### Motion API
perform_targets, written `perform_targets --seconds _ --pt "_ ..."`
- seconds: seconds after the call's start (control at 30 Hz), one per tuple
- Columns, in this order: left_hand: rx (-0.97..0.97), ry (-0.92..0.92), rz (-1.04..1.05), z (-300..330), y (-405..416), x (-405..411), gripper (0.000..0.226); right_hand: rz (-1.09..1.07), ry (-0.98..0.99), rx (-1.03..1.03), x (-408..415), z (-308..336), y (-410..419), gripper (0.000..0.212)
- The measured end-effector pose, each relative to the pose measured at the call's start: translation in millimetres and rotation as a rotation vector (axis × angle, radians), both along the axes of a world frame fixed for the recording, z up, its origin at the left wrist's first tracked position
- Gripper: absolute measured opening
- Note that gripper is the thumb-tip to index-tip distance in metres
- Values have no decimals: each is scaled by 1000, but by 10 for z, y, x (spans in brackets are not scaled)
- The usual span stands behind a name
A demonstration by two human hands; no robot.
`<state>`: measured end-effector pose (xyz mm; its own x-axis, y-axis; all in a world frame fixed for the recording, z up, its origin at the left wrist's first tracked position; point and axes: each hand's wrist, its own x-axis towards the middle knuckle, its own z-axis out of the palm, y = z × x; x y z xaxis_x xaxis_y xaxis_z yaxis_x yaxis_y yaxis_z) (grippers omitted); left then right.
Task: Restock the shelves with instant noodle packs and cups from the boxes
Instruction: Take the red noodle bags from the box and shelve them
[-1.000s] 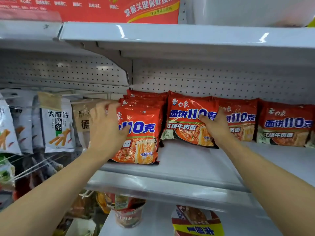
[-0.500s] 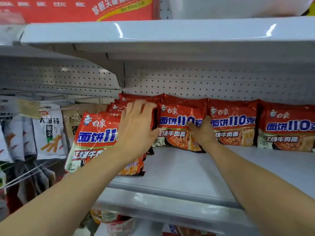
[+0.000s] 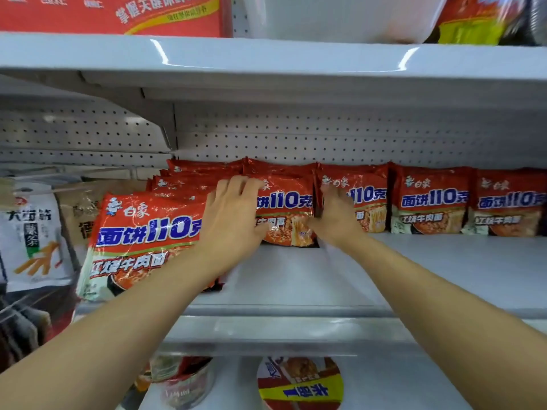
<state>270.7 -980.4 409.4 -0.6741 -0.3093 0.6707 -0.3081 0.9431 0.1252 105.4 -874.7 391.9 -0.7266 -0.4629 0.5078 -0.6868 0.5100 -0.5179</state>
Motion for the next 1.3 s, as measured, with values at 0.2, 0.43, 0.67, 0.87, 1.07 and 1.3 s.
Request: perform_targets --seconds 0.2,0.43,0.67,0.87,1.07,1.3 --pt "41 -80 -135 -25 300 -41 64 -116 20 186 423 32 689 75" --pt "95 -130 -395 -313 1022 -48 65 -294 -12 210 960 -146 1667 75" --pt "110 -212 -689 -557 1967 -93 64 -476 -118 291 1408 -425 2682 75" --pt "94 -308 -865 -951 2815 -181 63 -638 -210 315 1613 -763 3474 78" --pt "84 -468 -944 -1397 3655 -371 64 -742 -346 284 1737 -1187 4354 77" --pt "102 -597 -1000 -1846 4870 -594 63 -854 -509 267 1719 -1666 5567 77"
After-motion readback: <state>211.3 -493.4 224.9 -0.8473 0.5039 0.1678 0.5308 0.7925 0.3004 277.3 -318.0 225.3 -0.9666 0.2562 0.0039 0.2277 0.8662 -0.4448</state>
